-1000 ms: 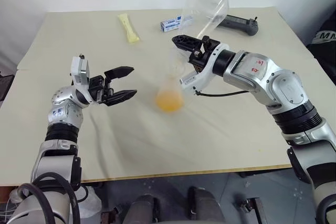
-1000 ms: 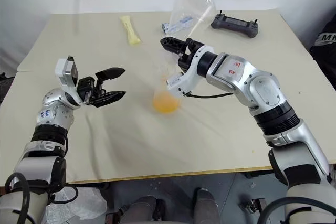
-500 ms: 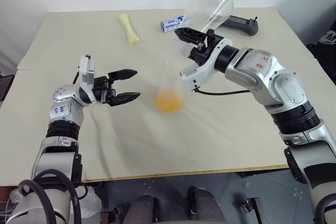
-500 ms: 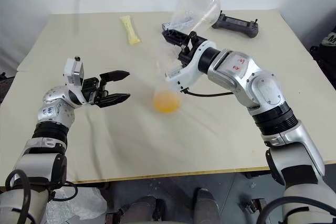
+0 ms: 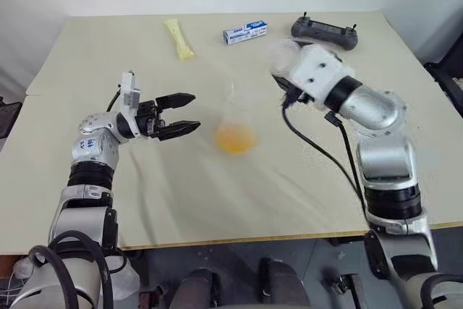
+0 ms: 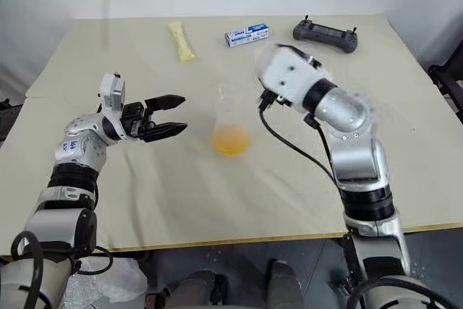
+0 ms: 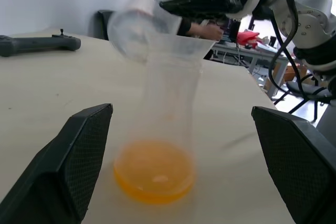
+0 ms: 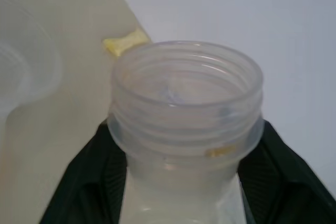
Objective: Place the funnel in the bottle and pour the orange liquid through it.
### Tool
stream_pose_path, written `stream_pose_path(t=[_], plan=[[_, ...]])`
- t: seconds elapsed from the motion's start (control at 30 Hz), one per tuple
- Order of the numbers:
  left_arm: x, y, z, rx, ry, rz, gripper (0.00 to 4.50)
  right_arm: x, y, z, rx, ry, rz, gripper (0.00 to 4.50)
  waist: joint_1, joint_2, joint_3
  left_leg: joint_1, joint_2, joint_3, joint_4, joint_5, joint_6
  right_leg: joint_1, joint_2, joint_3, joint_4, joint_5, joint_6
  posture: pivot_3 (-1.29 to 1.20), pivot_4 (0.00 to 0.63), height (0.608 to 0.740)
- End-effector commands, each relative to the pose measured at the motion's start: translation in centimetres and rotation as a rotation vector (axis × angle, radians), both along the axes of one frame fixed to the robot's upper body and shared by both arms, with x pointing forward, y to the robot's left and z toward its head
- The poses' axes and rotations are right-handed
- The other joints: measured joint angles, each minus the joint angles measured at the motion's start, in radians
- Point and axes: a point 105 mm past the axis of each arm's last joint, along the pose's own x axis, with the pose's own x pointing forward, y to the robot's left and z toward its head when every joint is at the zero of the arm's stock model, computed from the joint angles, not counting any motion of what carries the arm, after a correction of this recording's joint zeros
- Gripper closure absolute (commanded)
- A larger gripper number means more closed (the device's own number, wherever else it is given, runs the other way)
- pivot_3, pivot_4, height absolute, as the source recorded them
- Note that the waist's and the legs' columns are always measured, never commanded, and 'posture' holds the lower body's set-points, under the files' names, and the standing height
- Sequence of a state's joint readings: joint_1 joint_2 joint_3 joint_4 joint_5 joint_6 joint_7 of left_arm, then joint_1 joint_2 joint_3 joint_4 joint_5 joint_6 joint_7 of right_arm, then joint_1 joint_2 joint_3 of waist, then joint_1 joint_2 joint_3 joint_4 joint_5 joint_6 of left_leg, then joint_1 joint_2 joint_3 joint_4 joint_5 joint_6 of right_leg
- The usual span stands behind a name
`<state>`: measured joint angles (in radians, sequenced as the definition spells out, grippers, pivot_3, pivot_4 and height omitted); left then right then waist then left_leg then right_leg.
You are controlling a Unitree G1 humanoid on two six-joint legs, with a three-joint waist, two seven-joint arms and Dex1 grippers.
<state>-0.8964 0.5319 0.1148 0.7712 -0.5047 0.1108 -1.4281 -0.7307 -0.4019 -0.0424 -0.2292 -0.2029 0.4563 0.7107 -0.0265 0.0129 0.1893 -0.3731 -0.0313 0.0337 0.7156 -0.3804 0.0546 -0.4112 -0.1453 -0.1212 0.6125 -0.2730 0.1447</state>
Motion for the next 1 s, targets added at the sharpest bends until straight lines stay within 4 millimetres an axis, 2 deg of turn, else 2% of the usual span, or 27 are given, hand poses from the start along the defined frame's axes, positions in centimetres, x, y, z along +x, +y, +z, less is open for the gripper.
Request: stream_pose_path(t=[0.03, 0.1, 0.2, 0.37, 0.47, 0.53, 0.73, 0.83, 1.0], plan=[[-1.5, 0.6, 1.9, -0.059, -0.106, -0.066, 0.00, -0.8, -2.8, 1.0, 0.269, 0.066, -0.001, 2.07, -0.001, 0.000, 0.000, 0.000, 0.000, 0.000, 0.000, 0.000, 0.000, 0.000, 0.000, 0.000, 0.000, 0.000, 0.000, 0.00, 0.150, 0.740], [-1.8, 0.8, 1.9, -0.067, -0.119, -0.077, 0.00, -0.6, -4.0, 0.7, 0.344, 0.101, -0.022, 2.07, -0.001, 0.000, 0.000, 0.000, 0.000, 0.000, 0.000, 0.000, 0.000, 0.000, 0.000, 0.000, 0.000, 0.000, 0.000, 0.00, 0.150, 0.740], [-2.5, 1.5, 2.1, -0.093, -0.134, -0.107, 0.00, 0.2, -7.8, 0.4, 0.510, 0.137, -0.106, 2.07, -0.001, 0.000, 0.000, 0.001, 0.000, 0.001, 0.000, 0.000, 0.000, 0.000, 0.000, 0.001, 0.000, 0.000, 0.000, 0.00, 0.150, 0.740], [-2.8, 1.8, 1.8, -0.060, -0.124, -0.117, 0.00, 1.1, -10.6, -1.0, 0.560, 0.159, -0.177, 2.07, -0.002, 0.000, 0.000, 0.001, 0.000, 0.001, -0.001, 0.000, 0.000, 0.000, 0.000, 0.001, 0.000, 0.000, 0.000, 0.00, 0.150, 0.740], [-2.7, 1.8, 1.7, -0.054, -0.115, -0.112, 0.00, 1.3, -11.2, -1.5, 0.589, 0.165, -0.188, 2.07, -0.003, 0.000, 0.000, 0.002, 0.000, 0.002, -0.001, 0.000, 0.000, 0.000, 0.000, 0.002, 0.000, 0.000, 0.000, 0.00, 0.150, 0.740], [-2.3, 1.7, 0.9, 0.008, -0.075, -0.078, 0.00, 1.2, -11.4, -1.8, 0.591, 0.154, -0.184, 2.07, -0.003, 0.000, 0.000, 0.002, 0.000, 0.002, -0.001, 0.000, 0.000, 0.000, 0.000, 0.002, 0.000, 0.000, 0.000, 0.00, 0.150, 0.740], [-2.0, 1.8, 0.5, 0.037, -0.051, -0.048, 0.00, 0.7, -11.6, -2.2, 0.599, 0.129, -0.181, 0.10, -0.001, 0.000, 0.000, 0.002, 0.000, 0.002, -0.001, 0.000, 0.000, 0.000, 0.000, 0.002, 0.000, 0.000, 0.000, 0.00, 0.150, 0.740], [-1.1, 1.9, 0.2, 0.059, -0.018, 0.027, 0.00, 0.4, -11.8, -1.6, 0.600, 0.106, -0.182, 0.02, -0.001, 0.000, 0.000, 0.002, 0.000, 0.002, -0.001, 0.000, 0.000, 0.000, 0.000, 0.002, 0.000, 0.000, 0.000, 0.00, 0.150, 0.740], [-0.8, 1.7, 0.1, 0.041, 0.009, 0.059, 0.00, -0.4, -11.5, 0.5, 0.597, 0.060, -0.135, 0.02, -0.001, 0.000, 0.000, 0.002, 0.000, 0.002, -0.001, 0.000, 0.000, 0.000, 0.000, 0.002, 0.000, 0.000, 0.000, 0.00, 0.150, 0.740]])
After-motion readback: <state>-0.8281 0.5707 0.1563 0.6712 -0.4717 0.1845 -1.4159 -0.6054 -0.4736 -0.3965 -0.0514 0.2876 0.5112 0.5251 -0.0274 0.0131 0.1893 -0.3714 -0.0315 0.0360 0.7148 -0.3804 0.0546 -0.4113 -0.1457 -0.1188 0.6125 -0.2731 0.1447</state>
